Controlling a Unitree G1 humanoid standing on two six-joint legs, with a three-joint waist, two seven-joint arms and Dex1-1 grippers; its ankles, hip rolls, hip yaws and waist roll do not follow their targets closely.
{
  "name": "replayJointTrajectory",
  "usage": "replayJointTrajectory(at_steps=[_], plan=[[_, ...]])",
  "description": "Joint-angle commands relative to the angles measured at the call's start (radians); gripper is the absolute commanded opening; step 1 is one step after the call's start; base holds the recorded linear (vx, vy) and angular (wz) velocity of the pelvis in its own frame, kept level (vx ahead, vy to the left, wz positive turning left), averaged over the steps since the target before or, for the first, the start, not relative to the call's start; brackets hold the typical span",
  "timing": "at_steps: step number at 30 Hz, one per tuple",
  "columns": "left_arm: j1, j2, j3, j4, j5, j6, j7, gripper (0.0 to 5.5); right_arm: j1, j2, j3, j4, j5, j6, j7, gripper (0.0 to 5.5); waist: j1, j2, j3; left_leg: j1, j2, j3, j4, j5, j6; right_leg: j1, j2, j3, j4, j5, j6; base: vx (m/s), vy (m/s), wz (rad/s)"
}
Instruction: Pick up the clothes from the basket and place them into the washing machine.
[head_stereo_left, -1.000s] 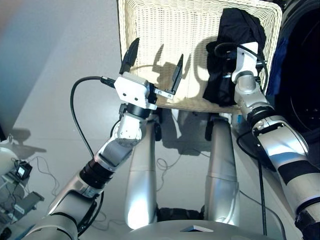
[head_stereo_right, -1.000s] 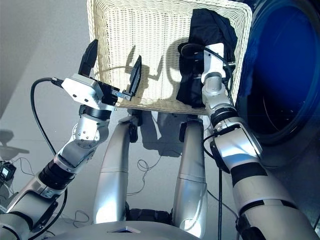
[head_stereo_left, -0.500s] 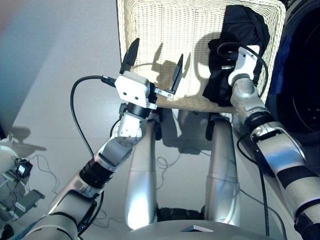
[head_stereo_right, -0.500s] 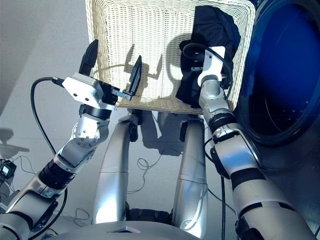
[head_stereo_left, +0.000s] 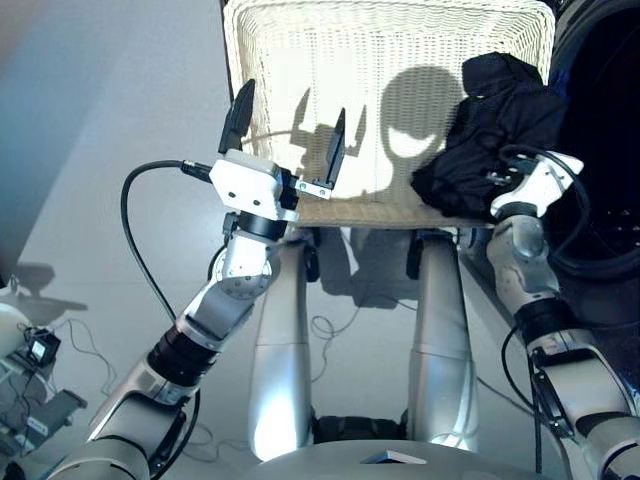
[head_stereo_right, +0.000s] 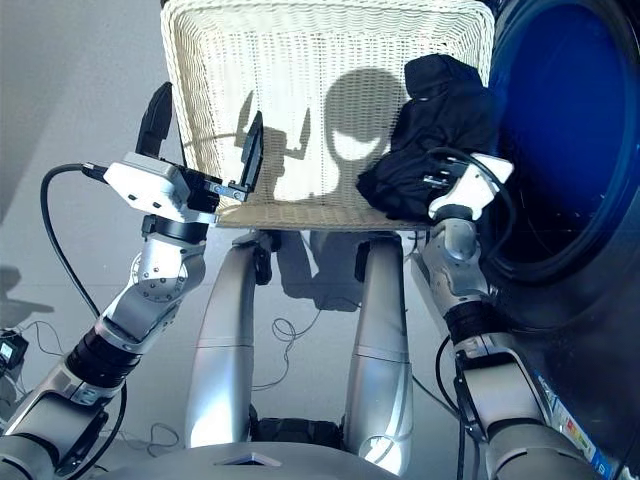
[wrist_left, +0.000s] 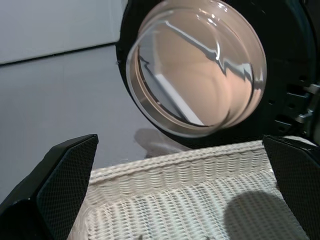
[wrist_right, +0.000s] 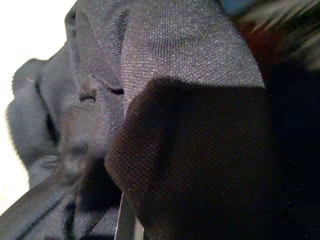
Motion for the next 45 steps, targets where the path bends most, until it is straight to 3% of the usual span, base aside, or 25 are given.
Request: replayJointTrajectory(at_steps=[1, 8, 19, 26, 35, 36, 37, 45], plan=[[0.019, 0.033, 0.043, -0.129, 0.04, -0.089, 0.029, 5.5, -0.026, -0.066, -0.164, -0.026, -0.094, -0.124, -0.202, 0.0, -0.012, -0.015, -0.017, 0.026, -0.036, 0.06, 0.073, -0.096, 0.071, 0.078, 0.005, -0.088, -0.083, 0.008, -0.001, 0.0, 0.0, 0.0], [0.014, 0.049, 0.027, -0.136, 0.02, -0.105, 0.041, 5.5, -0.158, -0.205, -0.25, 0.186, -0.094, -0.122, -0.356, 0.0, 0.004, -0.008, -0.017, 0.033, -0.039, 0.053, 0.078, -0.099, 0.07, 0.088, 0.003, -0.089, -0.078, 0.005, 0.002, 0.0, 0.0, 0.0], [0.005, 0.084, -0.007, -0.141, -0.005, -0.095, 0.02, 5.5, -0.349, -0.447, -0.133, 0.599, 0.108, -0.043, -0.216, 0.0, 0.028, 0.0, -0.017, 0.04, -0.034, 0.054, 0.085, -0.102, 0.06, 0.096, -0.005, -0.088, -0.076, 0.012, 0.001, 0.0, 0.0, 0.0], [0.003, 0.089, -0.018, -0.147, -0.005, -0.082, 0.015, 5.5, -0.414, -0.489, -0.084, 0.704, 0.174, -0.009, -0.165, 0.0, 0.032, 0.01, -0.017, 0.036, -0.035, 0.053, 0.091, -0.105, 0.058, 0.094, -0.005, -0.086, -0.074, 0.01, -0.001, 0.0, 0.0, 0.0], [-0.002, 0.083, -0.019, -0.148, -0.012, -0.075, 0.014, 5.5, -0.441, -0.488, -0.09, 0.711, 0.253, -0.026, -0.148, 0.0, 0.03, 0.012, -0.017, 0.037, -0.039, 0.056, 0.09, -0.106, 0.057, 0.092, -0.004, -0.085, -0.075, 0.011, -0.002, 0.0, 0.0, 0.0], [-0.003, 0.083, -0.018, -0.147, -0.013, -0.076, 0.012, 5.5, -0.44, -0.487, -0.093, 0.712, 0.256, -0.027, -0.145, 3.0, 0.029, 0.011, -0.017, 0.036, -0.039, 0.055, 0.087, -0.103, 0.057, 0.092, -0.004, -0.085, -0.077, 0.012, -0.002, 0.0, 0.0, 0.0], [-0.005, 0.083, -0.017, -0.147, -0.013, -0.077, 0.012, 5.5, -0.44, -0.483, -0.096, 0.708, 0.262, -0.031, -0.142, 5.5, 0.029, 0.012, -0.017, 0.032, -0.039, 0.055, 0.083, -0.094, 0.058, 0.088, -0.004, -0.085, -0.082, 0.021, -0.003, 0.0, 0.0, 0.0], [-0.01, 0.074, -0.008, -0.145, -0.022, -0.078, 0.006, 5.5, -0.41, -0.433, -0.1, 0.665, 0.271, -0.046, -0.115, 5.5, 0.027, 0.008, -0.017, 0.032, -0.038, 0.055, 0.077, -0.092, 0.061, 0.09, -0.003, -0.084, -0.087, 0.023, -0.004, 0.0, 0.0, 0.0]])
